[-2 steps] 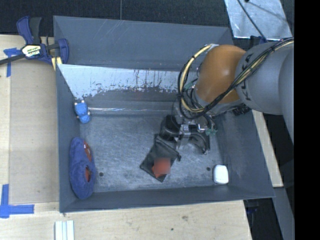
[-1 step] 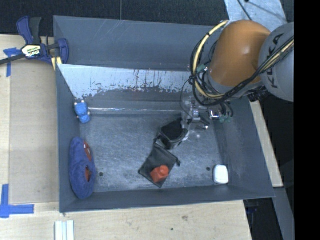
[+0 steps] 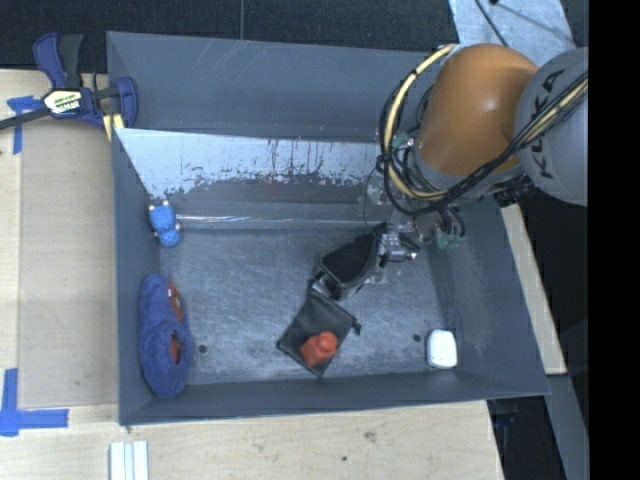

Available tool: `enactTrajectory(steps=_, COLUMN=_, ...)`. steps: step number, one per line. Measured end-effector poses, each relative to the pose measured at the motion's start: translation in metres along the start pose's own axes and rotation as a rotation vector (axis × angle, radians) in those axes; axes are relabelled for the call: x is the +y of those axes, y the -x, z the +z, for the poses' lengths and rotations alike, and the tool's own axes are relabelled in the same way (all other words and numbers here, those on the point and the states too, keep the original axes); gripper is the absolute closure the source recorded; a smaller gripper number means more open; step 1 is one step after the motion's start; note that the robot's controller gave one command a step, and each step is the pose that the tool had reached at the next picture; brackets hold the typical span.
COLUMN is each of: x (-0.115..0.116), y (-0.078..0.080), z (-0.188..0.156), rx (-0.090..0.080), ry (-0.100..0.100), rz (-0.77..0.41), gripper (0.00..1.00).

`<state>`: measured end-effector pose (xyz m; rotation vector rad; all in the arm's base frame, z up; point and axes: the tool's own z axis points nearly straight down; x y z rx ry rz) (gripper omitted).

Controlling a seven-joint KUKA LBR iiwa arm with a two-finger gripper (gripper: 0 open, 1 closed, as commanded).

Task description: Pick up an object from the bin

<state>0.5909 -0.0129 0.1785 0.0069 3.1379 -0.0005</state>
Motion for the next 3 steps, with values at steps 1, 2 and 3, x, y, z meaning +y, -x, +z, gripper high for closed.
enactTrajectory(steps=1, x=-0.006, y=-0.002, z=0.113, rx=0.007, ry=0.0, rz=-0.026, gripper=0.0)
enactTrajectory(steps=2, x=-0.006, y=0.001, z=0.107, rx=-0.003, ry=0.0, rz=-0.027, gripper=1.0)
enactTrajectory(steps=3, x=0.014, y=-0.02, z=-0.036, rx=0.001, ry=0.0, rz=-0.074, gripper=1.0)
